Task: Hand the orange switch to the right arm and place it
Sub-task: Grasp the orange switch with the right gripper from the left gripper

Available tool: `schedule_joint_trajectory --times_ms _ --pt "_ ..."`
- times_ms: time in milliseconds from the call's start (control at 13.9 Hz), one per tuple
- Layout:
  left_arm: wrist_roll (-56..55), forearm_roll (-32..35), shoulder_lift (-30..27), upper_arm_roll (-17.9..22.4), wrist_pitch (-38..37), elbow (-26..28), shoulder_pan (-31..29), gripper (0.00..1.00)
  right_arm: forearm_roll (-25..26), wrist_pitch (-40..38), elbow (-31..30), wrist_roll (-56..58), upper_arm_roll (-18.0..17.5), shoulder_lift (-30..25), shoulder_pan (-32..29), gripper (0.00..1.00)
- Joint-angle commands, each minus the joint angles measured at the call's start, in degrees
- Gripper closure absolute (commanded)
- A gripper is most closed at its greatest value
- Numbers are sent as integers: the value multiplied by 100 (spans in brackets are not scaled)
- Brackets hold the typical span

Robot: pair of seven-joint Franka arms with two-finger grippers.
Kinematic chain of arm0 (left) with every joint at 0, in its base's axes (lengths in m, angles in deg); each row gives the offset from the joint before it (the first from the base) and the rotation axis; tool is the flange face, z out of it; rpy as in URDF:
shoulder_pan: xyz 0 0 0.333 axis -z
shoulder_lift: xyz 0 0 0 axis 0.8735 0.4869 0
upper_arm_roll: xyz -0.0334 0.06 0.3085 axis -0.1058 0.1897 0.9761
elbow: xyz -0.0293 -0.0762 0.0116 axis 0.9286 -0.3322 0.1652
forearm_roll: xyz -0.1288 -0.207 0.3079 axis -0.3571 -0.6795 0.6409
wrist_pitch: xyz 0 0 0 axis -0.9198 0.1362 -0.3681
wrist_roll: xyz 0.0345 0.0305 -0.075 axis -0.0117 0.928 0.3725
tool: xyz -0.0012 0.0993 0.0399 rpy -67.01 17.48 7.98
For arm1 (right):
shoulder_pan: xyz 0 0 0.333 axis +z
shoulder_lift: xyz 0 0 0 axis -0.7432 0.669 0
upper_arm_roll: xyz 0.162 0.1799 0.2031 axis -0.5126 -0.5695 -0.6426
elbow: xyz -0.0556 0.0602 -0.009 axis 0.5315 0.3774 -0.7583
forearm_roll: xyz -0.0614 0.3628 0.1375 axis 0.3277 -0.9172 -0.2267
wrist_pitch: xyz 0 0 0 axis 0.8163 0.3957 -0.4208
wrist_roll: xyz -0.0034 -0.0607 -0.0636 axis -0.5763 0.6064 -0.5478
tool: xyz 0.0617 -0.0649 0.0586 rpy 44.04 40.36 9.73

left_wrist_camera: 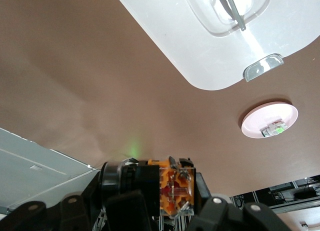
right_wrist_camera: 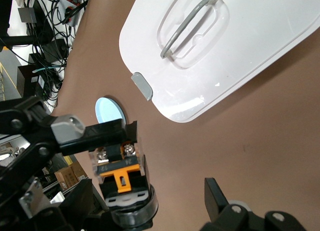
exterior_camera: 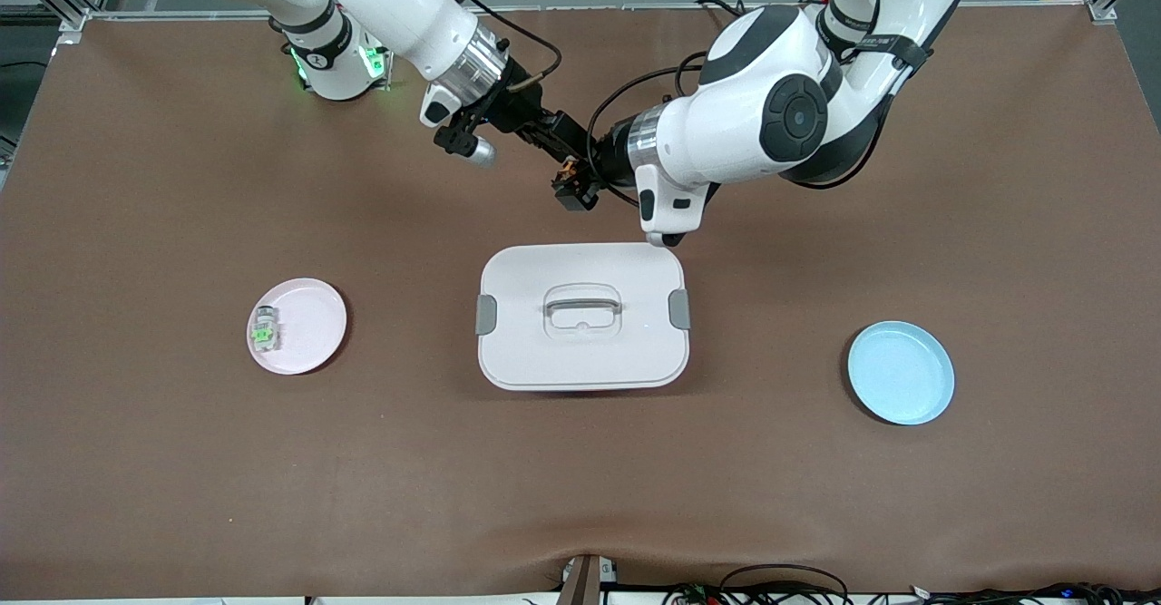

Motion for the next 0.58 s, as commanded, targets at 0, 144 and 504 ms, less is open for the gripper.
schedule_joint_trajectory --times_ms 0,144,504 --pt "34 -56 52 -7 39 -96 44 100 97 -61 134 10 8 67 -19 32" --pt "43 -47 96 -7 48 -104 44 100 106 -61 142 19 8 76 -27 61" --pt "43 -56 105 -7 83 -113 79 100 256 -79 134 45 17 76 -45 100"
